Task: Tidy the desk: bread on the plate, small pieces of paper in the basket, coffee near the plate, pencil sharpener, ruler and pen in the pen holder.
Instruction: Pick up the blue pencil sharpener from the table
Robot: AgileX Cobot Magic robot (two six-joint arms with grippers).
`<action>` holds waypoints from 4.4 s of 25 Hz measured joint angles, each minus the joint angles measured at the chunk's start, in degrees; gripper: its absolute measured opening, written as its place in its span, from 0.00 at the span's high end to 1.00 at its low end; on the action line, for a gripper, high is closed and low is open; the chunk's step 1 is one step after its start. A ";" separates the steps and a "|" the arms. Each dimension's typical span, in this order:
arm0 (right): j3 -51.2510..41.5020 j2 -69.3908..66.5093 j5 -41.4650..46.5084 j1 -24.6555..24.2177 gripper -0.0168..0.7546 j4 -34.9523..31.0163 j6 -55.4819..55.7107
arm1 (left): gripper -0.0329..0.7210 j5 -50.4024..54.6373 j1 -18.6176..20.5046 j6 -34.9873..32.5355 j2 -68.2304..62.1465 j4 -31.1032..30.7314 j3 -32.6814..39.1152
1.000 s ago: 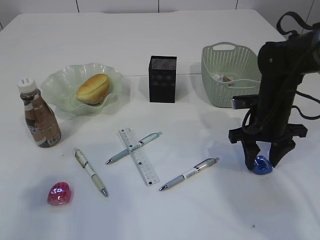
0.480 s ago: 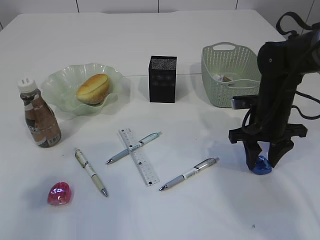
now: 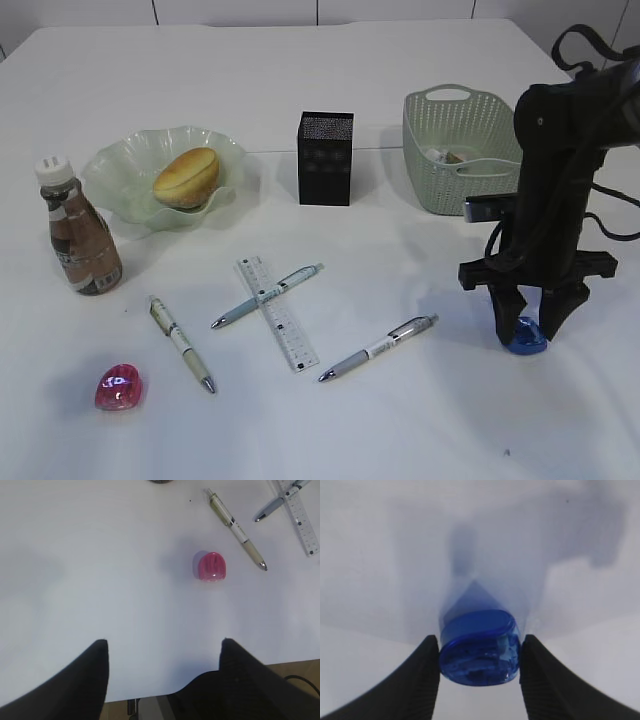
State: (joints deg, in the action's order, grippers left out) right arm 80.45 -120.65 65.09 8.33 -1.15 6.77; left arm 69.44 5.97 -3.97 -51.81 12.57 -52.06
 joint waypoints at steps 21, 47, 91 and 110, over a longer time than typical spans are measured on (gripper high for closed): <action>10.88 -0.51 3.70 0.48 0.48 -11.32 -2.59 | 0.31 0.08 0.00 0.04 0.00 2.37 0.00; 16.76 -5.26 4.47 1.93 0.57 -8.27 -4.49 | 0.31 1.35 0.00 0.26 0.00 2.43 0.00; 19.86 -5.26 4.73 -4.10 0.49 5.07 -5.30 | 0.31 1.51 0.00 0.26 0.00 2.02 0.00; 19.86 -5.26 4.73 -6.16 0.31 5.61 -2.77 | 0.31 1.51 0.00 0.26 0.00 1.91 0.00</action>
State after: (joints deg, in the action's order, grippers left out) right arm 100.31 -125.91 69.82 2.17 4.45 4.00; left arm 70.94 5.97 -3.71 -51.81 14.48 -52.06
